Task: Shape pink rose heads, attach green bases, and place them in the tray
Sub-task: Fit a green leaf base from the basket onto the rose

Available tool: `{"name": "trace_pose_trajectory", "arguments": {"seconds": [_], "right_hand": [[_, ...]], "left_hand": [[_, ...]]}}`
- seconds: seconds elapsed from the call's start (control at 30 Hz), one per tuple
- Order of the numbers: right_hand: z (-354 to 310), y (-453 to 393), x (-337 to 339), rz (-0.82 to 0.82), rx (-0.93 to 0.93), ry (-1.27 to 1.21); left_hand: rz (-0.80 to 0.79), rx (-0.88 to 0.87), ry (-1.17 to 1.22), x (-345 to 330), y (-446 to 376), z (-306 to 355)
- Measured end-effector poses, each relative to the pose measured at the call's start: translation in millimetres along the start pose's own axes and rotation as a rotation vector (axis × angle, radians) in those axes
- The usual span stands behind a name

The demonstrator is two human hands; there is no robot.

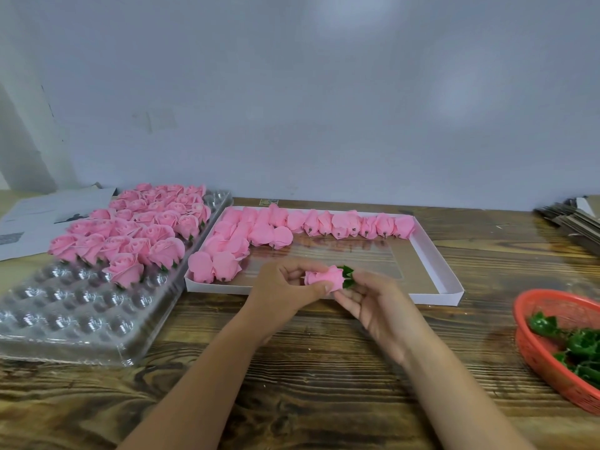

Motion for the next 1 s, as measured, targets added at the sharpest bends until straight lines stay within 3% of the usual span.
{"name": "trace_pose_trajectory", "arguments": {"seconds": [0.3, 0.53, 1.0], "right_hand": [[1.5, 1.5, -0.5, -0.017, 0.082, 0.106], [5.2, 3.7, -3.2, -0.025, 0.199, 0.333], [-2.4, 7.0, 4.2, 0.014, 0.196, 0.375]], "left_hand": [[0.035, 0.029, -0.019, 1.8, -1.9, -1.3], [0.025, 0.043, 0.015, 2.2, -2.3, -1.4], [-0.025, 0.070, 0.022, 1.0, 1.1, 1.3]]}}
Point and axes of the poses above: each hand's wrist, its own y-axis away from the middle knuckle, its own x-axis out of the back of the hand, z = x × y, the point moved 3 cm from there along -y, towards the middle knuckle, and after that the axes turned 10 degrees about x, right-handed, at the moved point
